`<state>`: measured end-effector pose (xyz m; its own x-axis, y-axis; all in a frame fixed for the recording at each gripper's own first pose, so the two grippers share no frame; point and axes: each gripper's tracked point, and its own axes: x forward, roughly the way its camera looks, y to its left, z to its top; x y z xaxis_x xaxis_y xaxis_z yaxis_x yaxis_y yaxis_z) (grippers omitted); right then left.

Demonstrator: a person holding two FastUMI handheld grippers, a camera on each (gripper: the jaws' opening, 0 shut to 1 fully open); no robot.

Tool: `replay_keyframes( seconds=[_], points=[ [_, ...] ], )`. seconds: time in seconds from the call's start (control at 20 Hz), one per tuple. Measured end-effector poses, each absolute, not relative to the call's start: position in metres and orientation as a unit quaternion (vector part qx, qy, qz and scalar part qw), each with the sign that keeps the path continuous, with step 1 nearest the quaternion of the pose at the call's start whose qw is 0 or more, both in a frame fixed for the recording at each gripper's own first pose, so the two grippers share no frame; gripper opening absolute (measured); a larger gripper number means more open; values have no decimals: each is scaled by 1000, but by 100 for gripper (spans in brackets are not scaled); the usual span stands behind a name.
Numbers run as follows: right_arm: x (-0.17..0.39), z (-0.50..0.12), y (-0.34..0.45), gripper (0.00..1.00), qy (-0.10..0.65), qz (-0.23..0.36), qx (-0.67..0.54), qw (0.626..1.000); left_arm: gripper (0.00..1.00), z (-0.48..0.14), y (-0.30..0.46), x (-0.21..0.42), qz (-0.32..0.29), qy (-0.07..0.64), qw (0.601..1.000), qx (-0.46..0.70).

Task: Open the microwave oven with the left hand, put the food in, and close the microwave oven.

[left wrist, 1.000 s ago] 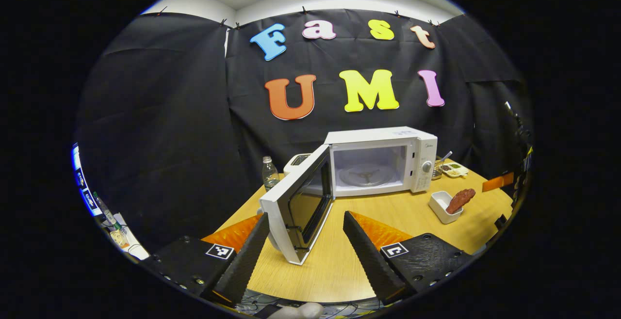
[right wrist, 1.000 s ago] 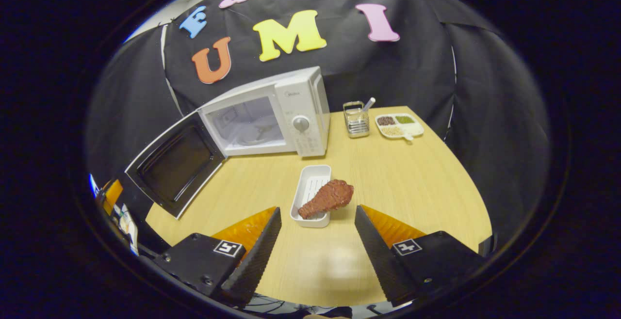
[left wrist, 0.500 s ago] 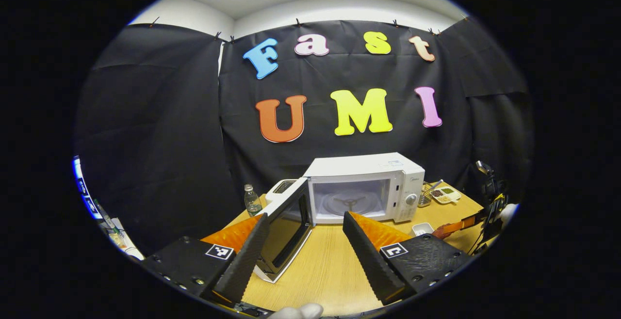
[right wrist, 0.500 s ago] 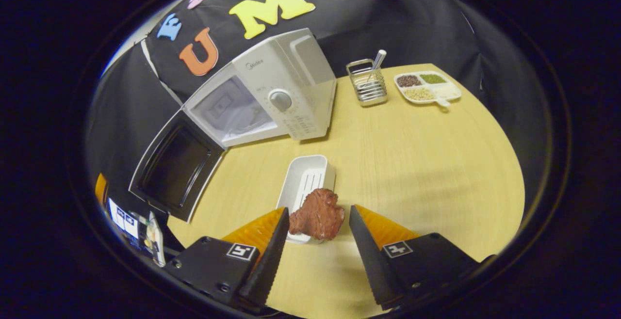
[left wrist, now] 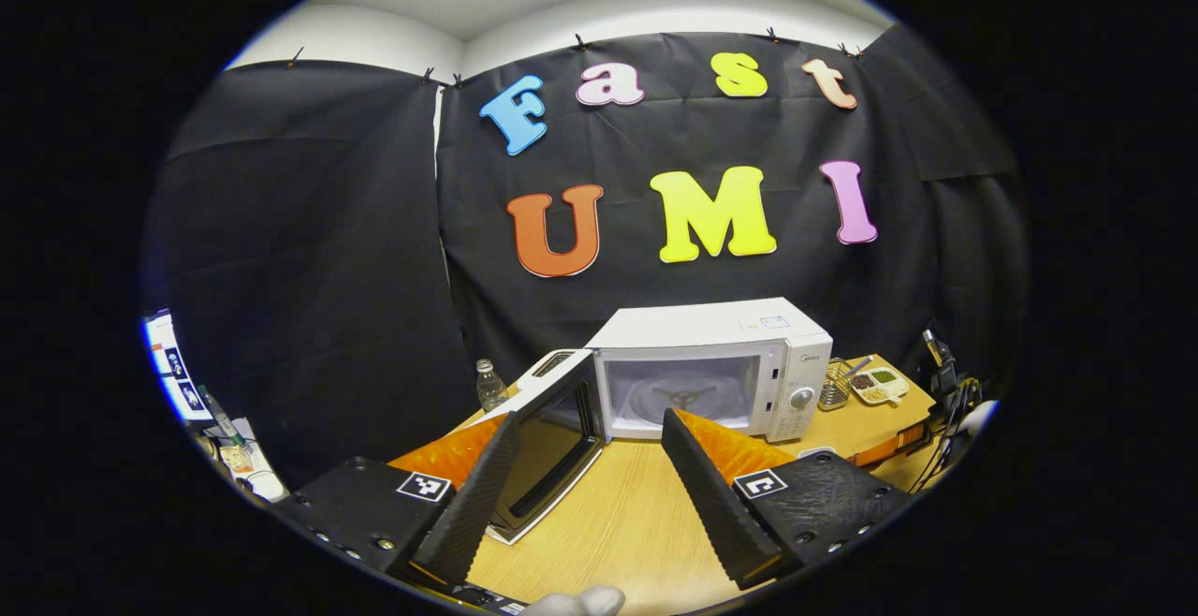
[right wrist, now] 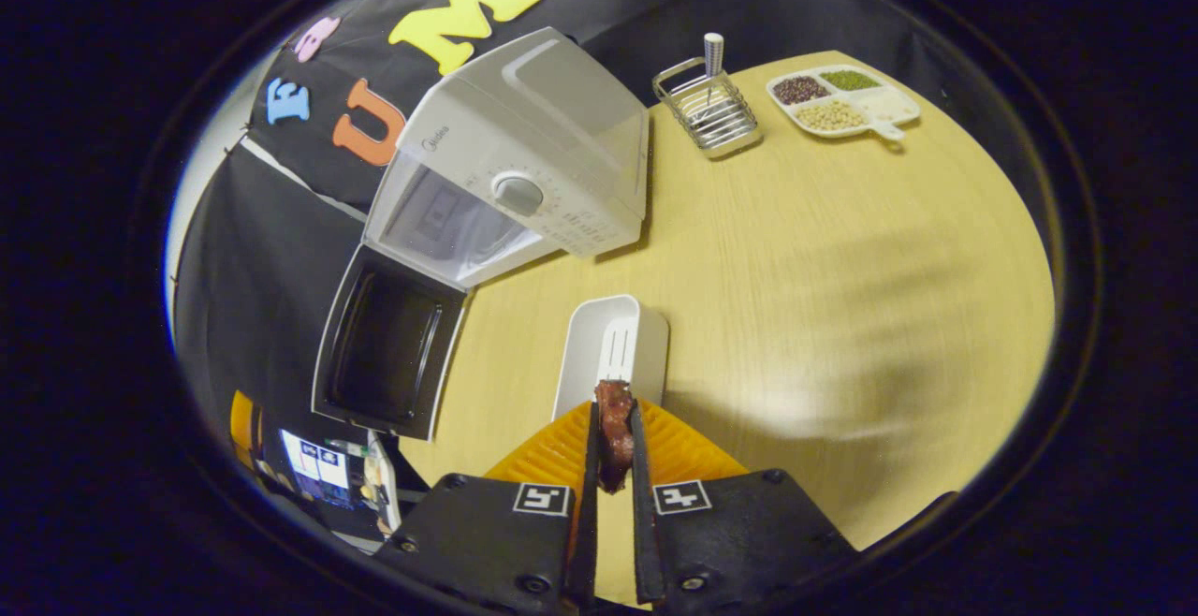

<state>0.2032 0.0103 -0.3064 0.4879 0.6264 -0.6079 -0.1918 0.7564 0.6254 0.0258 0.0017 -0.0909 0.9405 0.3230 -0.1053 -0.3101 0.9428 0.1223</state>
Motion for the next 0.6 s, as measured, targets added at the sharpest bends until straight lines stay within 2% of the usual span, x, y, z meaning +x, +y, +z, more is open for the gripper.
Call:
replay_keyframes(
  seconds=[0.25, 0.6],
  points=[
    [202, -284, 12, 14, 423, 269, 220, 837, 94, -92, -3, 23, 165, 62, 983, 50],
    [199, -198, 56, 13, 335, 295, 227, 866, 94, -93, 27, 17, 138, 59, 988, 32]
  ],
)
